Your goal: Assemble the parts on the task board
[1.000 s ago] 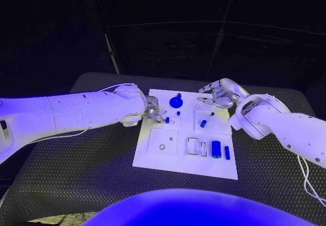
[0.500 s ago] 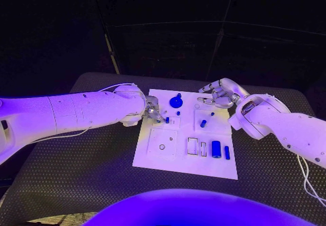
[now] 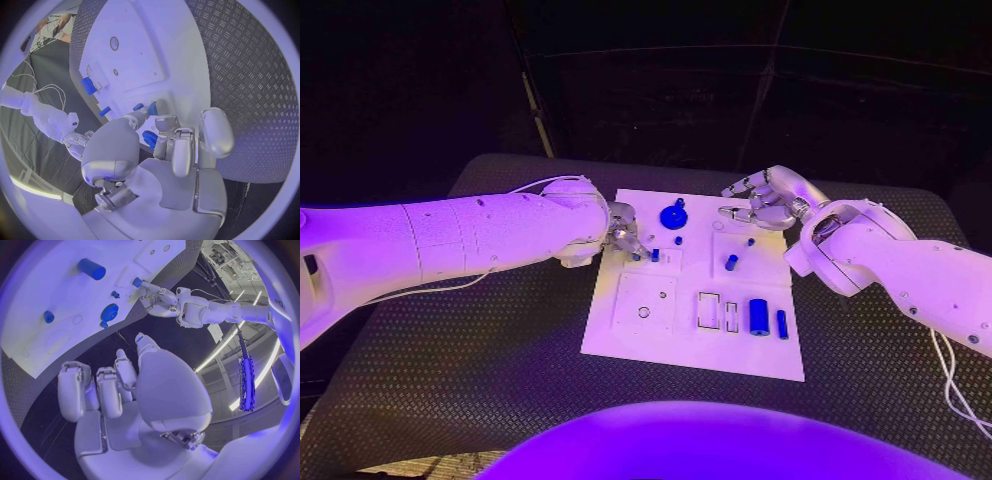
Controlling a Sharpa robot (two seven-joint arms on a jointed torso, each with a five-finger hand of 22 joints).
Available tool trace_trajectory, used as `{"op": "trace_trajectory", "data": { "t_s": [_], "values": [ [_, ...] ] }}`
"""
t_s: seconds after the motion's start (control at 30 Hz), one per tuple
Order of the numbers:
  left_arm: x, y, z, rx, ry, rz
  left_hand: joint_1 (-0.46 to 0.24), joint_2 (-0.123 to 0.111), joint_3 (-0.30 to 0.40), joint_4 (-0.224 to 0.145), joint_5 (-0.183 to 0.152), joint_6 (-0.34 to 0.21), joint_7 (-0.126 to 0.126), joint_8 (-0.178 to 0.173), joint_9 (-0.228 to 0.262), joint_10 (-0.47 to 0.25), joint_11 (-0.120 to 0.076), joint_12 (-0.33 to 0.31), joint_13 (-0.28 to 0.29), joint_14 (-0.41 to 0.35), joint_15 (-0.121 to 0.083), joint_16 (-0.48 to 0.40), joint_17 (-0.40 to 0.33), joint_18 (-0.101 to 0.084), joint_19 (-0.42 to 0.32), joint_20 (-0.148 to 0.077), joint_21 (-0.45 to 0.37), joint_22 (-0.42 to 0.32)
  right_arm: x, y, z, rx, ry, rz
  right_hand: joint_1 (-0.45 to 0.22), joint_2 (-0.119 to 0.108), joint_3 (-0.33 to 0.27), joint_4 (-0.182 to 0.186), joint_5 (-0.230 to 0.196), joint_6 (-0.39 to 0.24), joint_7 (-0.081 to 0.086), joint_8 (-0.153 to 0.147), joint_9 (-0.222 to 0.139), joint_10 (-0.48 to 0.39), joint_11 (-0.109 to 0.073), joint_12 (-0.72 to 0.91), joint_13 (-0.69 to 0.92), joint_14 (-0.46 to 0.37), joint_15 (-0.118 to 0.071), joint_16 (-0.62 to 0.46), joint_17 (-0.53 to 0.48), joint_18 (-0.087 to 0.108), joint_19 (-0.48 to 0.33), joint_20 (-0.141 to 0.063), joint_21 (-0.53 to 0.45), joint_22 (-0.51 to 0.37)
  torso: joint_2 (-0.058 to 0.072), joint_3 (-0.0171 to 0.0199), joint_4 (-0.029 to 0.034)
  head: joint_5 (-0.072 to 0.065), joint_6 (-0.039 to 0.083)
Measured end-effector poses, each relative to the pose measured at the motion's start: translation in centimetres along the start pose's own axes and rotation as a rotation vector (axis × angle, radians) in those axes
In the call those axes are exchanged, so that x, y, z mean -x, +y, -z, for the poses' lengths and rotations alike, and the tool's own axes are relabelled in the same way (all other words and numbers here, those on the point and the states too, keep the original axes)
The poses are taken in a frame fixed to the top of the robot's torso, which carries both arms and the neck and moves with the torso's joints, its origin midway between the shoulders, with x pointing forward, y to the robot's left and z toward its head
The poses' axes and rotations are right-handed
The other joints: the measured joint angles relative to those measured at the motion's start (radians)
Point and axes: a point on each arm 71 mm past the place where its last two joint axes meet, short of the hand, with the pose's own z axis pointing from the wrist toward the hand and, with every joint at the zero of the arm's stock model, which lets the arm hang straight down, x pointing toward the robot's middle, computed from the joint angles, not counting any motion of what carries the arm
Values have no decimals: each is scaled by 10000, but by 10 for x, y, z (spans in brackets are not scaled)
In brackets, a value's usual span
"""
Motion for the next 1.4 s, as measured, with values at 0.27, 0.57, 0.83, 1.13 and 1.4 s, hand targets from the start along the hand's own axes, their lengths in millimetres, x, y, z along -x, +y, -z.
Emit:
{"op": "trace_trajectory", "data": {
  "t_s": [0.27, 0.57, 0.83, 1.13, 1.4],
  "values": [
    [0, 3, 2, 9, -114, 111, -135, 10, -460, 355, 0, 2, -1, -51, 5, 37, -37, 43, 78, 36, -36, 0, 0, 1, 0, 0, 36, 0, 0, 0, 0, -3, -1, 0, 0, 0, 0, 0, 0, 0, 0, 0, 0, 0, 0, 0, 0, 0, 0, 0, 0, -1, 0, 0, 0, 0, 0, -6, 2, -10, 0],
    [-1, 4, 3, 9, -213, 183, -134, 10, -507, 347, 0, 19, -18, -53, -5, 36, -36, 43, 112, 36, -36, 0, 0, 2, -1, 1, 97, 0, 0, 0, 0, -1, 1, -2, 0, 0, 0, 0, 0, 0, 0, 0, 0, 0, 0, 0, 1, 0, 0, 0, -1, 0, 0, 0, 0, 0, 0, -7, 2, -18, 0],
    [0, 7, 4, 57, -246, 207, -64, 77, -566, 310, 0, 36, -35, -55, -13, 72, -72, 43, 121, 36, -36, 0, 0, 2, -1, 0, 97, 0, 0, 0, 0, -2, 0, -2, 0, 0, 0, 0, 0, 0, 0, 0, 0, 0, 0, 0, 2, 0, 0, 0, -2, -1, 0, 0, 0, 0, 3, -6, 3, -27, 0],
    [0, 7, 4, 62, -253, 201, 538, 386, -696, 179, -3, 35, -35, -84, -11, 71, -72, 43, 160, 36, -35, 0, 0, 3, -1, 0, 97, 0, -1, 0, -1, 0, 4, -5, 0, 0, 0, 0, 0, 0, 0, 0, 0, 0, 0, 0, 2, 0, 0, 0, -2, -1, 0, 0, 0, 0, 5, -2, 3, -18, 0],
    [0, 3, 4, 23, -250, 170, 1121, 571, -753, -100, -4, 33, -36, -75, 28, 71, -72, 43, 103, 36, -35, 0, 0, 3, -1, 1, 97, 0, -1, 0, -1, 5, 10, -9, 0, 0, 0, 0, 0, 0, 0, 0, 0, 0, 0, 0, 3, 0, 0, 0, -2, 0, 0, 0, 0, 0, 5, 0, 3, -14, 0]
  ]
}}
